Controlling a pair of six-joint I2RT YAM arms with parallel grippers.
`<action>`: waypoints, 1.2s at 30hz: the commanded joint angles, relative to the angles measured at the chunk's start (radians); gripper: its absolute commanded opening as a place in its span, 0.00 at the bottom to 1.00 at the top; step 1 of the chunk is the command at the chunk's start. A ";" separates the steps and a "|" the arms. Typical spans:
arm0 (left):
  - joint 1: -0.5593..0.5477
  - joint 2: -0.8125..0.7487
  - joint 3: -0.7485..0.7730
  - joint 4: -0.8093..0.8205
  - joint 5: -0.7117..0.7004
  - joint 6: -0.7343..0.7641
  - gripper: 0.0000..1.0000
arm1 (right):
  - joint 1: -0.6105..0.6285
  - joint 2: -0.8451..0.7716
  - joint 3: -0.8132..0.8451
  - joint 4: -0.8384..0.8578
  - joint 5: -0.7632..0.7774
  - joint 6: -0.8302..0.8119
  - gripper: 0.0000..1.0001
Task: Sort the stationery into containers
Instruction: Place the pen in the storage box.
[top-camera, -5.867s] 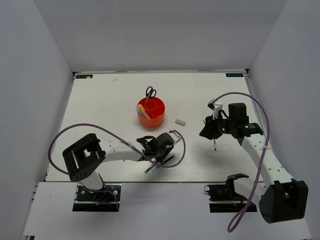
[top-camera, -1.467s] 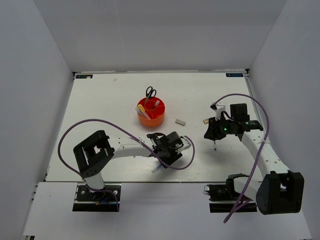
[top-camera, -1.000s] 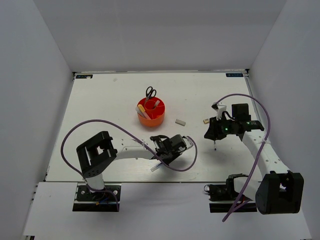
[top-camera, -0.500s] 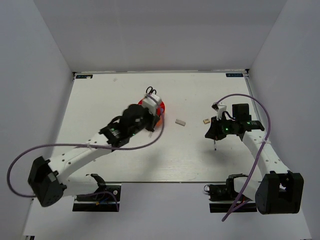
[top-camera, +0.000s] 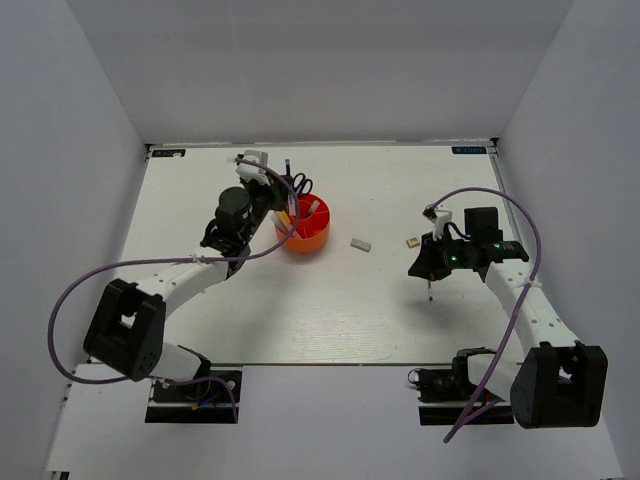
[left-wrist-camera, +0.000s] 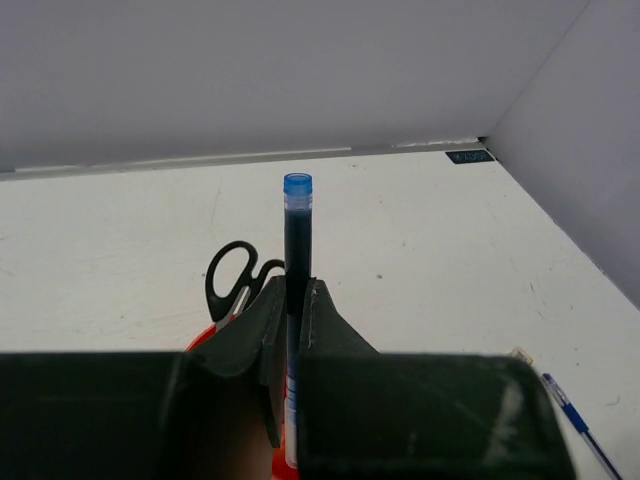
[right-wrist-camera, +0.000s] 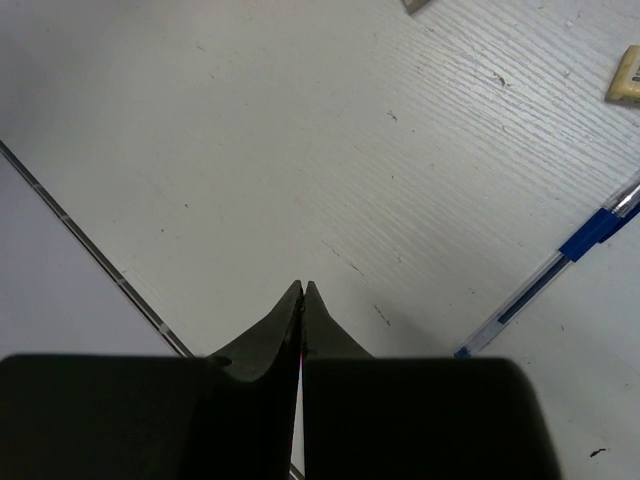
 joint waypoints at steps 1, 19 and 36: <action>0.005 0.045 0.045 0.154 0.018 -0.014 0.00 | -0.001 0.005 0.030 -0.001 -0.037 -0.019 0.00; -0.033 0.226 0.085 0.163 0.010 0.075 0.00 | -0.001 0.026 0.039 -0.015 -0.067 -0.037 0.22; -0.056 0.052 0.080 0.019 -0.001 0.142 0.52 | 0.002 0.039 0.024 0.012 -0.058 -0.095 0.55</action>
